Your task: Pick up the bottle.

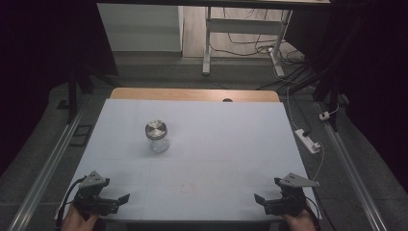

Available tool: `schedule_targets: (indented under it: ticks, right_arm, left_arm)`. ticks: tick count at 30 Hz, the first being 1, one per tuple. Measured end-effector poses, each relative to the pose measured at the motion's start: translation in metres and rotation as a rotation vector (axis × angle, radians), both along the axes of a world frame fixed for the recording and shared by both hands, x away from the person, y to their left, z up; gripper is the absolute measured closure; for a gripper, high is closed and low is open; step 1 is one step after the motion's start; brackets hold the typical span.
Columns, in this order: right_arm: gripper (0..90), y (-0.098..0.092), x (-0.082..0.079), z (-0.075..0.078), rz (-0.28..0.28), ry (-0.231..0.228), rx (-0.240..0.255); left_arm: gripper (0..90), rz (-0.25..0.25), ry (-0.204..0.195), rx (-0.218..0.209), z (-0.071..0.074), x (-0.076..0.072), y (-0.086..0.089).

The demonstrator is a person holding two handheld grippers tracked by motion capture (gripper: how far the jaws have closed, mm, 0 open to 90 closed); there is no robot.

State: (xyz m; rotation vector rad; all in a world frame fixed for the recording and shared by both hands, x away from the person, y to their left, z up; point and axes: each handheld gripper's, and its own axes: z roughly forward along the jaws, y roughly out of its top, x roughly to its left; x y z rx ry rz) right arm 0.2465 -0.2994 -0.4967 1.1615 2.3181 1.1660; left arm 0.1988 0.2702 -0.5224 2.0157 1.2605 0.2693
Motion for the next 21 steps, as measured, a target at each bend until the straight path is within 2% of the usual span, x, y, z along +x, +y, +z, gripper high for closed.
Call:
schedule_targets:
  ticks: [4,8,12,14,21]
  right_arm:
    - [0.0,0.0019,-0.0002,-0.0002,0.007,-0.001,-0.014]
    - [0.0,0.0026,-0.0004,-0.0004,0.014,-0.004,-0.021]
    - [0.0,0.002,-0.0002,-0.0003,0.012,0.0,-0.015]
    - [0.0,0.0022,-0.0002,-0.0004,0.014,-0.001,-0.017]
    - [0.0,0.0036,-0.0004,-0.0005,0.025,-0.003,-0.026]
  left_arm:
    - [1.5,-0.022,0.0,-0.027,0.0015,0.0004,-0.001]
    - [1.6,-0.038,-0.009,-0.015,0.0033,0.0013,-0.0045]
    - [1.2,-0.056,-0.003,-0.04,0.0028,0.004,-0.0029]
    - [1.1,-0.06,-0.01,-0.053,0.003,0.0051,-0.002]
    - [1.3,-0.083,-0.039,-0.056,0.008,0.0098,-0.005]
